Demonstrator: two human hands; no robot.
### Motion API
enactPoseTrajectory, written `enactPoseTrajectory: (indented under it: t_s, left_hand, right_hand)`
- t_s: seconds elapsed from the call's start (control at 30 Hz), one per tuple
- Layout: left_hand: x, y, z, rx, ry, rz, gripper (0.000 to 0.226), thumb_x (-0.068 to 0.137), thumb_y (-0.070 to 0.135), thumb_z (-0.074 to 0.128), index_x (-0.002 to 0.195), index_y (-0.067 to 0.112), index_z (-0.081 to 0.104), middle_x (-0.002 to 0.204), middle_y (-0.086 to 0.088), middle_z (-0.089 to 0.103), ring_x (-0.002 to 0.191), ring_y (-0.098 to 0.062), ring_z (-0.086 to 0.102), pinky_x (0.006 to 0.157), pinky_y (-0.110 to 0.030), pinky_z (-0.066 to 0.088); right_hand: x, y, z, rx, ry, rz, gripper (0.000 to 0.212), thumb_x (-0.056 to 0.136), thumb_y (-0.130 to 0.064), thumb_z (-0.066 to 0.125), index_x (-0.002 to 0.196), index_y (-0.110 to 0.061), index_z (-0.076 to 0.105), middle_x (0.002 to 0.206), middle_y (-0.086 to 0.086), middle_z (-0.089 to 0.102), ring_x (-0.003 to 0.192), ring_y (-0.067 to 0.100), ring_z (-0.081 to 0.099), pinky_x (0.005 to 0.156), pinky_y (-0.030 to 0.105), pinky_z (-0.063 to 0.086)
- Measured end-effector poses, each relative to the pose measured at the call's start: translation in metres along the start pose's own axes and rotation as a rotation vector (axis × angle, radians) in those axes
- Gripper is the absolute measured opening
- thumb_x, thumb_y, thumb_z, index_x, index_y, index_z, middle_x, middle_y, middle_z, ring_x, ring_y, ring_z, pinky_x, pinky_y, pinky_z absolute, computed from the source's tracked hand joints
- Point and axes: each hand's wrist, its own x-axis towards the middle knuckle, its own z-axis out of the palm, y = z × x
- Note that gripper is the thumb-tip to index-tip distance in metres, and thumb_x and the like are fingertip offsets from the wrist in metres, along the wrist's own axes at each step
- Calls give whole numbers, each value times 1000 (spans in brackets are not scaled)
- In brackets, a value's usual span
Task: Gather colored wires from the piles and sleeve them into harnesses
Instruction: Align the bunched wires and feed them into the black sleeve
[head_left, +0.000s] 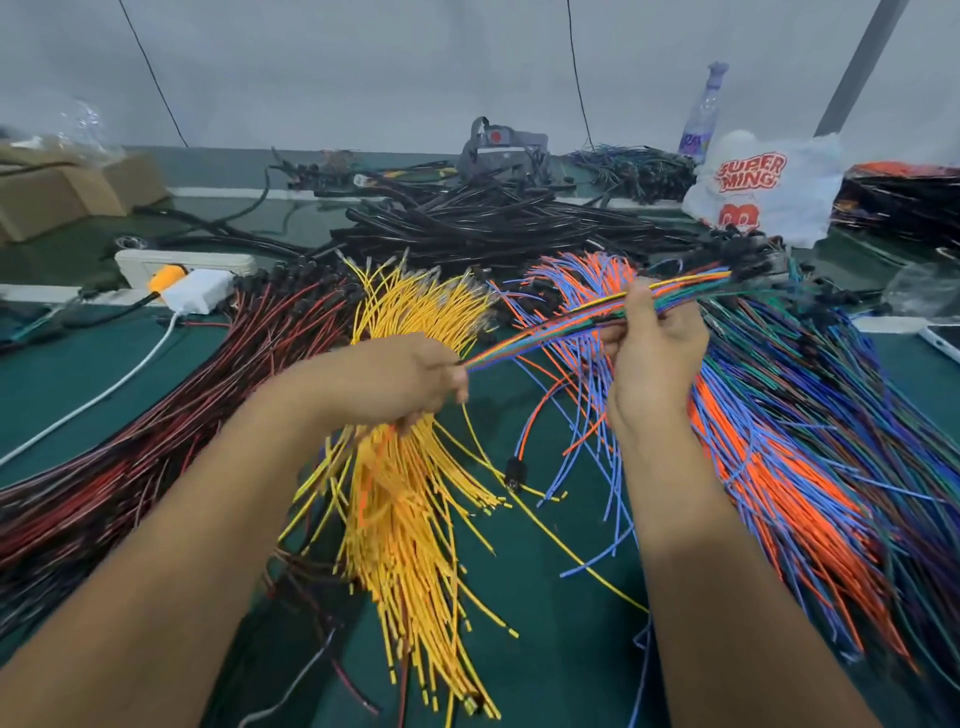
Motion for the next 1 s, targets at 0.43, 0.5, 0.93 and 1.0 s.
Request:
enactPoseTrajectory:
  t_s: [0.43, 0.5, 0.93, 1.0]
  left_hand:
    - [28, -23, 49, 335, 407, 128, 20, 103, 34, 31, 89, 21, 39, 67, 1, 50, 61, -22, 47, 54, -35, 36]
    - [31, -20, 45, 246, 403, 146, 22, 103, 31, 34, 83, 23, 40, 64, 3, 47, 56, -17, 43, 53, -33, 31]
    - [19, -21, 17, -130, 109, 24, 24, 103, 22, 39, 92, 17, 59, 58, 7, 37, 44, -8, 36, 44, -21, 31]
    - [15, -22, 15, 112, 167, 26, 23, 103, 25, 37, 91, 20, 56, 64, 5, 44, 48, -8, 42, 45, -23, 32]
  right_hand:
    - [-24, 6, 13, 210, -326, 481, 12, 95, -8, 55, 84, -8, 60, 53, -8, 58, 41, 4, 49, 43, 14, 38]
    - [-35, 13, 19, -1, -493, 469, 13, 96, -11, 56, 84, -7, 58, 51, -7, 52, 39, 4, 44, 39, 16, 32]
    - [-42, 17, 20, -69, -469, 358, 21, 97, -8, 53, 78, -13, 59, 52, -6, 57, 42, 2, 46, 42, 13, 34]
    - [-43, 17, 21, -41, -432, 358, 20, 97, -7, 54, 78, -12, 60, 52, -4, 57, 42, 2, 46, 42, 14, 34]
